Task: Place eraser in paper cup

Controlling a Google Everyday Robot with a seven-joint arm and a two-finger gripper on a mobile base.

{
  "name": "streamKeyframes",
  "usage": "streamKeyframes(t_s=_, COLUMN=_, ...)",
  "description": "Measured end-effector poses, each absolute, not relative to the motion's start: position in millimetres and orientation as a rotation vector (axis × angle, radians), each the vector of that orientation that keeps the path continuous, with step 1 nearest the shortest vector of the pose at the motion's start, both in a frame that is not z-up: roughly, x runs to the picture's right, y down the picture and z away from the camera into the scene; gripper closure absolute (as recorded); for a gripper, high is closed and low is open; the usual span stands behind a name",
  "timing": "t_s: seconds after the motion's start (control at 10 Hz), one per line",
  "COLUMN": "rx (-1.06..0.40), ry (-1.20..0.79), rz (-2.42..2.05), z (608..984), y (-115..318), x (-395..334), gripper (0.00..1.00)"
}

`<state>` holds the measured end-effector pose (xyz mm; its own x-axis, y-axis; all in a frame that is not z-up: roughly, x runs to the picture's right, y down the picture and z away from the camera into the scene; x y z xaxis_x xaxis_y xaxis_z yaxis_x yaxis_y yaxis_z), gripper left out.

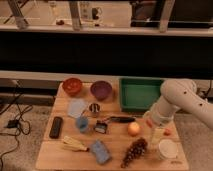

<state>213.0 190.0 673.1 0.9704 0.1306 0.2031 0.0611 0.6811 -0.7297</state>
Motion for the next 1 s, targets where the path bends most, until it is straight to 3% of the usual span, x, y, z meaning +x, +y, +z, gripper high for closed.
streamKeyframes(t_s=0.3, rx=-0.835, ry=-0.379, rz=0.026, z=676.9, y=212.8, x=179.9, gripper=0.2)
streamKeyframes(t_s=1.0, rx=-0.834, ry=-0.379, rz=0.024, z=677.0, y=212.5, x=179.1, gripper=0.2)
